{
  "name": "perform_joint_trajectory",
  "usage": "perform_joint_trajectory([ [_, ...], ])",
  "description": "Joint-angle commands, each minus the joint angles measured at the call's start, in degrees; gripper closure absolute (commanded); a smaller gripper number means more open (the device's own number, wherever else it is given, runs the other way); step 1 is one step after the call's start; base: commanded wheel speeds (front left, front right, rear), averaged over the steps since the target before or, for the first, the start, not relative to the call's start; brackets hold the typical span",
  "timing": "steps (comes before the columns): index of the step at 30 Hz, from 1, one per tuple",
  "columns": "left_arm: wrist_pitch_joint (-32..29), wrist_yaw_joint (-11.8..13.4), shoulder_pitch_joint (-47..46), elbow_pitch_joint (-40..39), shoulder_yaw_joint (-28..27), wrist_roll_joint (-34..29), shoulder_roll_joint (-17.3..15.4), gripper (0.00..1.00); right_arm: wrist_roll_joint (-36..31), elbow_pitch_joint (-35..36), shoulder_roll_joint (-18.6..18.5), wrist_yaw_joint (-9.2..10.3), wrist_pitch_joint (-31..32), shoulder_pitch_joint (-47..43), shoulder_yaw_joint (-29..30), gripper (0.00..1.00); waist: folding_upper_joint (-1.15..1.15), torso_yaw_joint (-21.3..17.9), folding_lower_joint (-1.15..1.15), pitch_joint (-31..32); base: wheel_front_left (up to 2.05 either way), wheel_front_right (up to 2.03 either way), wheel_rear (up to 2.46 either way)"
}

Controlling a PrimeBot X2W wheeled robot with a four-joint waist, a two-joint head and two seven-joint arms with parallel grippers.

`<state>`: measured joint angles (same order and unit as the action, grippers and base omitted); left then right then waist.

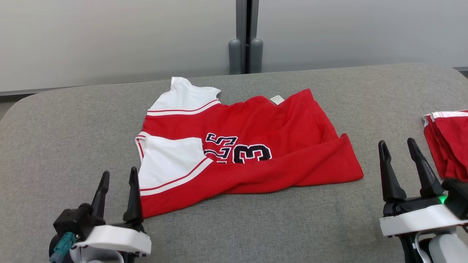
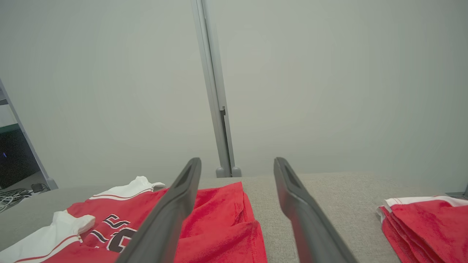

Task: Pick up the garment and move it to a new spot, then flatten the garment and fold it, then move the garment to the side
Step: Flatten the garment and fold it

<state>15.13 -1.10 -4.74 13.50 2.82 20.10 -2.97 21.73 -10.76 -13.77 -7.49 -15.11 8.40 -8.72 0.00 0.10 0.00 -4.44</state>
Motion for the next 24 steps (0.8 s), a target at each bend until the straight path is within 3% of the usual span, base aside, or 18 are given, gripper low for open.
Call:
perform_joint_trajectory([
  [1, 0.0, 0.5, 1.1, 2.2, -0.8, -0.5, -0.2, 0.0, -0.6, 0.6, 0.9, 0.0, 0.0, -1.4, 0.9, 0.0, 0.0, -0.2, 0.0, 0.0, 0.0, 0.0, 0.0],
  [11, 0.0, 3.4, -1.2, 14.8, 2.8, -2.3, -0.1, 0.0, -1.3, 0.5, 1.8, 0.0, 0.0, -1.8, 1.0, 0.0, 0.0, -1.3, 0.0, -0.1, 0.0, 0.0, 0.0],
  [18, 0.0, 7.7, -4.5, 23.7, 2.9, -2.7, -0.1, 0.0, 0.0, -1.3, 2.2, 0.0, 0.0, -1.3, 0.6, 0.0, 0.0, -2.0, 0.0, -0.6, 0.0, 0.0, 0.0],
  [24, 0.0, 8.2, -6.6, 30.0, 3.6, -2.3, -0.1, 0.0, 0.2, -1.9, 2.0, 0.0, 0.0, -1.1, 0.3, 0.0, 0.0, -2.6, 0.0, -1.2, 0.0, 0.0, 0.0],
])
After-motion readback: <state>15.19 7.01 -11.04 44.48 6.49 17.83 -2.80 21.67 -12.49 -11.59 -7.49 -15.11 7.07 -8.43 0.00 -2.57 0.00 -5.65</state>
